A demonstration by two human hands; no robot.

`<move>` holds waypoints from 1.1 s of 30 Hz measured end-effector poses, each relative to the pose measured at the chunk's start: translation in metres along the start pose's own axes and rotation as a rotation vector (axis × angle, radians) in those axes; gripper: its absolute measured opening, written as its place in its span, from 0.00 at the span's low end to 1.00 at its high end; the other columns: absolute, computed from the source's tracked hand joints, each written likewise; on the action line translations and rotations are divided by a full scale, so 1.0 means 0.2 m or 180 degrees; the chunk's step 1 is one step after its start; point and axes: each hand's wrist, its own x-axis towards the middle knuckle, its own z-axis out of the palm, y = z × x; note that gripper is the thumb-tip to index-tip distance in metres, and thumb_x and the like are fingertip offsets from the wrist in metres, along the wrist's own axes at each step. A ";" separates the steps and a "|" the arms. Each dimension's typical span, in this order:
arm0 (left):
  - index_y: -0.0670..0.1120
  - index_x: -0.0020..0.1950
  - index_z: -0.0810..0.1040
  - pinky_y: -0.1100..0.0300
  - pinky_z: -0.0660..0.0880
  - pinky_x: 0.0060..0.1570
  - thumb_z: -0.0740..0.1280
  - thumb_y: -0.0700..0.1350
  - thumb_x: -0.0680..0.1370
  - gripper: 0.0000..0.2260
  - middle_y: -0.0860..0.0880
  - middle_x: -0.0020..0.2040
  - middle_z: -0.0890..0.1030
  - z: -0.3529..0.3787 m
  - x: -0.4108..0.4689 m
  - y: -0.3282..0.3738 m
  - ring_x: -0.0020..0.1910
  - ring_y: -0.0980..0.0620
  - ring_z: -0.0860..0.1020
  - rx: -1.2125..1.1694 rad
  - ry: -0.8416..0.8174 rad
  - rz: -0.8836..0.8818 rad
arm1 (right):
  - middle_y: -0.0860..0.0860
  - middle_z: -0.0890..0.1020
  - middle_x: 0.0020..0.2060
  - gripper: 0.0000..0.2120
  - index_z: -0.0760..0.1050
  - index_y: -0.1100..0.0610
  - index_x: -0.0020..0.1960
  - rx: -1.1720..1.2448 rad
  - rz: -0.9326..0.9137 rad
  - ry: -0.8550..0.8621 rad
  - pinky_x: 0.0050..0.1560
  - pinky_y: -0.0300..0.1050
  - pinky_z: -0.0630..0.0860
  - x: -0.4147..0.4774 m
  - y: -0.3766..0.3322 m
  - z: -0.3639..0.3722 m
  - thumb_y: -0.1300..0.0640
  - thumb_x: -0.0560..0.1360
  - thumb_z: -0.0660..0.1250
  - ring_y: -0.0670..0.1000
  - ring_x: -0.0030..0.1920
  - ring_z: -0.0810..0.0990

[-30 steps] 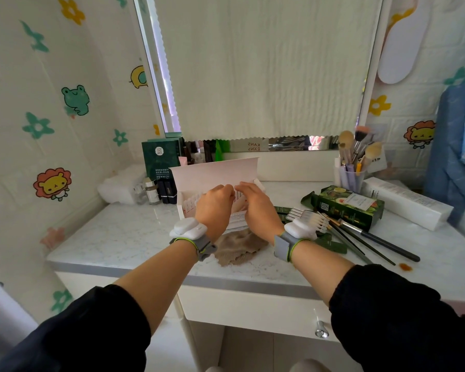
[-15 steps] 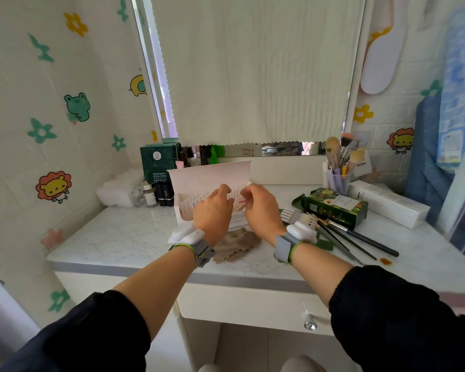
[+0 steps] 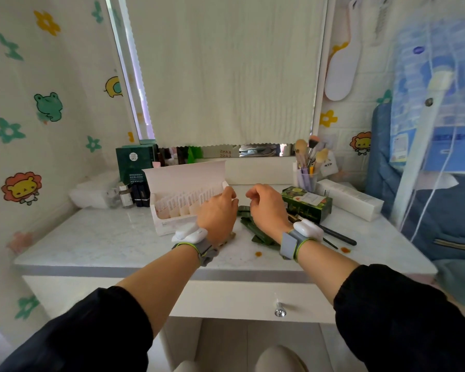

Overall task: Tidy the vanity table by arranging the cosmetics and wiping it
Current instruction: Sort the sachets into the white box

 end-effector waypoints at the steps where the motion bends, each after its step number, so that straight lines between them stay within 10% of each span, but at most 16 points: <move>1: 0.47 0.58 0.71 0.53 0.70 0.42 0.56 0.50 0.82 0.10 0.46 0.50 0.83 0.01 0.00 0.02 0.47 0.40 0.79 -0.0016 0.0011 0.0020 | 0.54 0.79 0.53 0.10 0.78 0.58 0.53 -0.0040 0.0030 -0.0015 0.54 0.50 0.76 0.00 0.02 -0.02 0.66 0.76 0.60 0.54 0.53 0.78; 24: 0.48 0.62 0.73 0.49 0.77 0.50 0.59 0.48 0.81 0.11 0.45 0.53 0.81 0.25 0.07 0.14 0.51 0.42 0.79 -0.0136 -0.0803 -0.0156 | 0.57 0.69 0.60 0.15 0.71 0.56 0.60 -0.0893 0.0522 -0.0782 0.58 0.51 0.73 0.02 0.31 -0.01 0.57 0.75 0.67 0.58 0.59 0.70; 28: 0.44 0.61 0.74 0.50 0.79 0.50 0.62 0.43 0.79 0.11 0.45 0.49 0.82 0.25 0.10 0.17 0.45 0.44 0.82 -0.1363 -0.0774 -0.0913 | 0.56 0.69 0.60 0.15 0.71 0.56 0.60 -0.0888 0.0509 -0.0745 0.57 0.50 0.72 0.01 0.31 -0.02 0.59 0.74 0.67 0.57 0.60 0.68; 33: 0.38 0.61 0.71 0.62 0.76 0.26 0.65 0.39 0.79 0.12 0.45 0.33 0.78 0.22 0.12 0.24 0.27 0.52 0.77 -0.2816 -0.0916 -0.1895 | 0.55 0.69 0.59 0.16 0.70 0.55 0.60 -0.0783 0.0519 -0.0681 0.57 0.48 0.71 0.00 0.32 -0.04 0.60 0.73 0.67 0.56 0.59 0.68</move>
